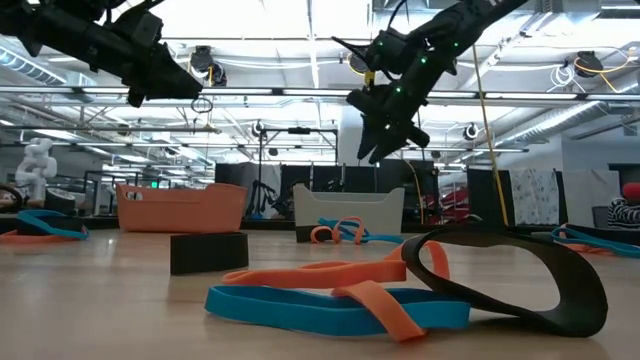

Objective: Sort rubber bands into baskets
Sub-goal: Put the blue rubberband into the gray bin

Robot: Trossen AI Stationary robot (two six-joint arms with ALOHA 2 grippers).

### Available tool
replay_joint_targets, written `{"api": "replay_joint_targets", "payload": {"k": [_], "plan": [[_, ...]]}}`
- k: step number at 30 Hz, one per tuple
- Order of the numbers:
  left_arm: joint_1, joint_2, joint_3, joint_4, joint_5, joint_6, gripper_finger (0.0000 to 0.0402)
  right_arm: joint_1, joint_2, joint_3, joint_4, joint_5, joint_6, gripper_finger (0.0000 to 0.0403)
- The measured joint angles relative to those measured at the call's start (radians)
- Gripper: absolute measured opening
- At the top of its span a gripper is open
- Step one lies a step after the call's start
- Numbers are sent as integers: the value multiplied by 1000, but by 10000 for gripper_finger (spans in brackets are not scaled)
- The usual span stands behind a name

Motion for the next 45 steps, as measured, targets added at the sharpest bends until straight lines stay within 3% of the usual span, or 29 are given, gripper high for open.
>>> {"api": "replay_joint_targets", "payload": {"k": [7, 13, 24, 45], "plan": [[0, 0, 0, 0, 0, 0, 123, 141, 0, 0, -28, -74, -19, 142], [0, 0, 0, 0, 0, 0, 123, 318, 0, 0, -176, -85, -49, 141], [0, 0, 0, 0, 0, 0, 123, 516, 8, -7, -316, 134, 21, 141], [0, 0, 0, 11, 0, -23, 123, 493, 8, -386, 239, 198, -22, 141]]}}
